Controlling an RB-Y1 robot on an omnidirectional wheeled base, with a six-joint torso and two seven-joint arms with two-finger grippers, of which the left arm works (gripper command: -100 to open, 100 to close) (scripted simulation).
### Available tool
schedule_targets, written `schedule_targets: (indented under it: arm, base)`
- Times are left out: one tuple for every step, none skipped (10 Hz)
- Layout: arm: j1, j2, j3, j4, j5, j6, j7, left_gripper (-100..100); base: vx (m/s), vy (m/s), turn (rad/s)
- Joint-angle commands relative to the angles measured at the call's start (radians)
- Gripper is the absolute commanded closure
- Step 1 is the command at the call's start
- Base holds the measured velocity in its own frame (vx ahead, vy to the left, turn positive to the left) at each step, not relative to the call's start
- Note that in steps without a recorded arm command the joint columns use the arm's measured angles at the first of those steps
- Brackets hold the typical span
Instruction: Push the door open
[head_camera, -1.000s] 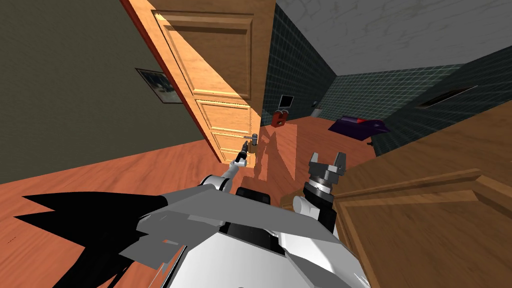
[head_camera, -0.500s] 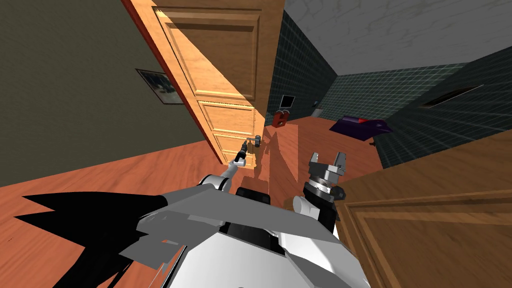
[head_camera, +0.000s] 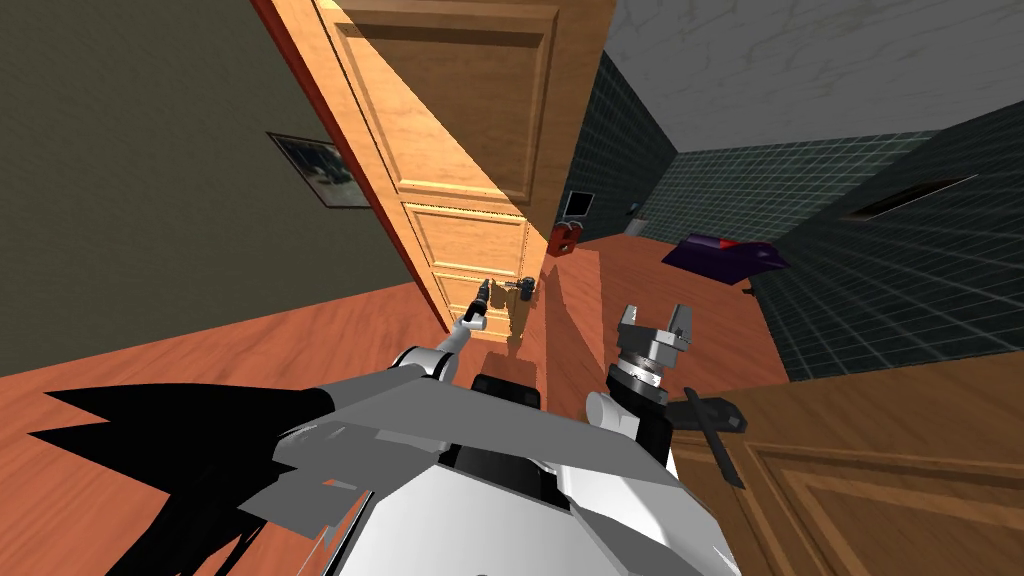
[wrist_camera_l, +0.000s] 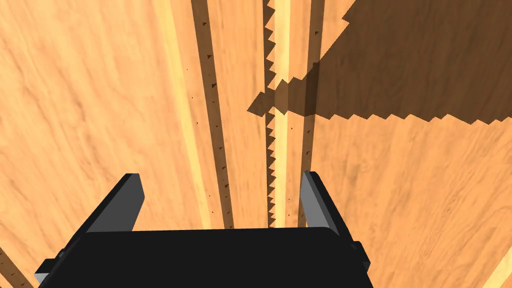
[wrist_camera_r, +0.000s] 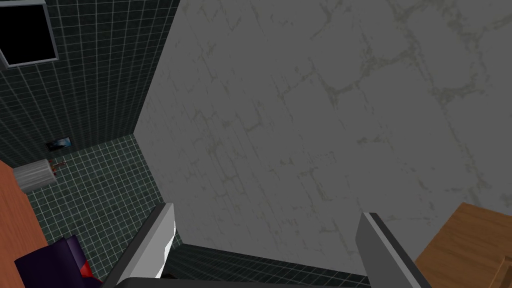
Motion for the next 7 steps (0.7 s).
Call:
schedule_targets:
  arm:
    - [0.004,0.023,0.000,-0.004,0.000,-0.002,-0.001,-100]
    - [0.004,0.040,0.001,-0.003,0.000,-0.003,-0.002,-100]
    - [0.004,0.057,0.003,-0.003,0.000,-0.004,-0.003,-100]
    - [0.005,0.065,0.005,-0.002,0.000,-0.007,-0.005,-100]
    - [0.005,0.063,0.006,-0.002,0.000,-0.008,-0.006,-100]
    - [0.005,0.057,0.007,-0.001,0.001,-0.009,-0.007,-100]
    - [0.005,0.046,0.008,-0.001,0.001,-0.010,-0.008,-100]
  base:
    - [0.139,0.151,-0.004]
    - [0.165,0.121,-0.015]
    - [0.193,0.076,-0.015]
    - [0.186,-0.002,-0.026]
    - [0.144,-0.083,-0.016]
    - [0.090,-0.132,0.048]
    - [0.093,-0.170,-0.020]
